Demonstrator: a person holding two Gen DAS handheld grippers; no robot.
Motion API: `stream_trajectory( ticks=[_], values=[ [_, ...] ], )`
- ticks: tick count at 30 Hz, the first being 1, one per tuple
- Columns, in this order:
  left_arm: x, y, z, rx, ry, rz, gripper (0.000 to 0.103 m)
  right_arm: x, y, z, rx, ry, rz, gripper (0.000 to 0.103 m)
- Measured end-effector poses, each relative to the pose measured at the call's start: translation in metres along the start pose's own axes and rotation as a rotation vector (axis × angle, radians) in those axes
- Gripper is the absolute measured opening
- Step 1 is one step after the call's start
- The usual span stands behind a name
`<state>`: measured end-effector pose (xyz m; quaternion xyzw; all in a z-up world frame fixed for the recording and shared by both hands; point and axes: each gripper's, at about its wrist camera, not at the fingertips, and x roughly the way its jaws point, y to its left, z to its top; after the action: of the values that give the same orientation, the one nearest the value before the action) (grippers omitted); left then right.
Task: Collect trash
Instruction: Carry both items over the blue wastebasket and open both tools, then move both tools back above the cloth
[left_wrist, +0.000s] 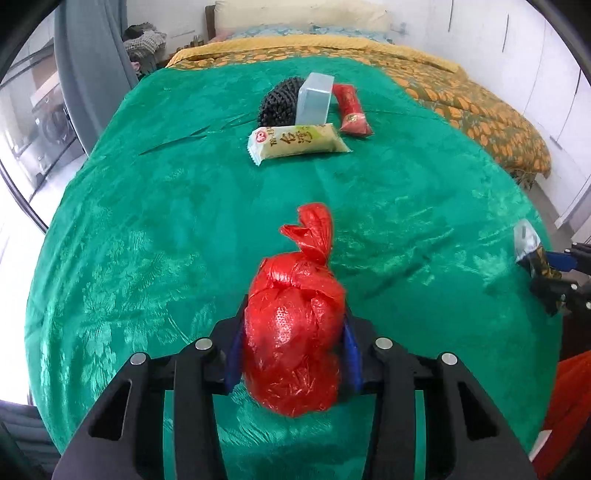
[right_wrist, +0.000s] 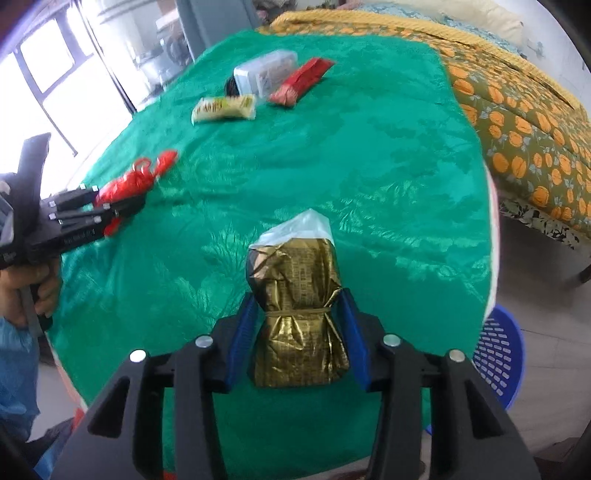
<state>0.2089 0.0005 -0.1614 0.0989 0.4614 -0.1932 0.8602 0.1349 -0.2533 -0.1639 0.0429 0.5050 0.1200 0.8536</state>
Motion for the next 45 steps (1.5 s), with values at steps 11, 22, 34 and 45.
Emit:
stream_trajectory(
  ticks=[11, 22, 34, 45],
  values=[
    [-0.044, -0.107, 0.019, 0.057, -0.074, -0.259, 0.041, -0.077, -0.093, -0.036, 0.169, -0.151, -0.042, 0.043],
    [-0.004, -0.319, 0.034, 0.217, 0.008, -0.458, 0.042, -0.075, -0.236, -0.1, 0.405, -0.117, -0.192, 0.043],
    [0.106, -0.418, 0.028, 0.197, 0.145, -0.445, 0.068, -0.064, -0.307, -0.136, 0.597, -0.139, -0.14, 0.054],
    [0.023, -0.382, 0.036, 0.202, -0.025, -0.474, 0.092, -0.095, -0.284, -0.123, 0.523, -0.235, -0.243, 0.087]
  ],
)
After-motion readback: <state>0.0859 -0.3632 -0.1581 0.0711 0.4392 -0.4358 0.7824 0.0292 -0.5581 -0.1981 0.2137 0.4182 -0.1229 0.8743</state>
